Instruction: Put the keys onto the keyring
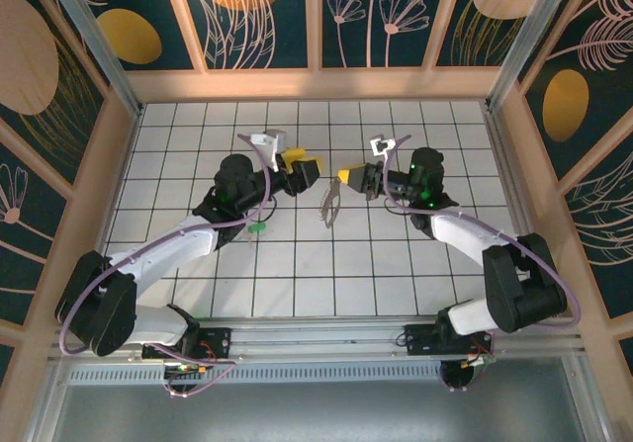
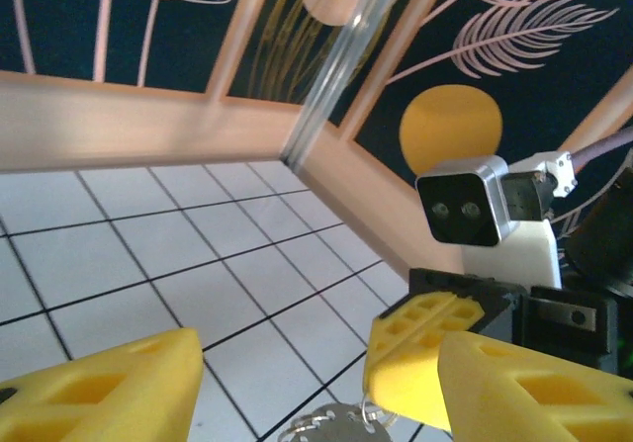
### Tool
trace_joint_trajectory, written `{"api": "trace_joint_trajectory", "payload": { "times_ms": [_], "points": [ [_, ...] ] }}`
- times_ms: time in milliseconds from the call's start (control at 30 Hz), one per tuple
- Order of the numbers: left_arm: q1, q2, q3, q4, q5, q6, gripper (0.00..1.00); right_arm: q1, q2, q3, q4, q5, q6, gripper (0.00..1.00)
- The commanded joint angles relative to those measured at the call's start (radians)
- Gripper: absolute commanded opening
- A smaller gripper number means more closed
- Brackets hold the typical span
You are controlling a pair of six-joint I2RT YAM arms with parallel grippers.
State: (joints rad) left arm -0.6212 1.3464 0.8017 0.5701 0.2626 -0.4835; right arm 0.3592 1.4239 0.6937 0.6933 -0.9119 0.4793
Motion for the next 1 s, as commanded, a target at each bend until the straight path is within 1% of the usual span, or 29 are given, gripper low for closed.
{"api": "trace_joint_trajectory", "payload": {
  "times_ms": [0,100,233,500,667,967],
  "points": [
    [-0.001,-0.042,-0.034,-0.013,-0.085,-0.001,0.67,0.036,0.037,-0.018,0.105,0.015,0.009,0.0],
    [-0.002,-0.056,-0.049,-0.025,-0.104,0.0,0.69,0.052,0.062,-0.047,0.086,0.048,-0.013,0.0],
    [-0.002,-0.069,-0.067,-0.027,-0.109,-0.001,0.7,0.056,0.08,-0.133,0.071,0.089,-0.023,0.0],
    [-0.001,-0.066,-0.08,-0.014,-0.1,-0.012,0.72,0.072,0.103,-0.246,0.039,0.202,-0.009,0.0],
    [-0.002,-0.057,-0.084,-0.007,-0.095,-0.016,0.73,0.076,0.15,-0.26,0.036,0.232,0.008,0.0],
    [-0.003,-0.041,-0.076,-0.007,-0.092,-0.009,0.75,0.115,0.256,-0.238,0.03,0.255,0.013,0.0]
  ]
}}
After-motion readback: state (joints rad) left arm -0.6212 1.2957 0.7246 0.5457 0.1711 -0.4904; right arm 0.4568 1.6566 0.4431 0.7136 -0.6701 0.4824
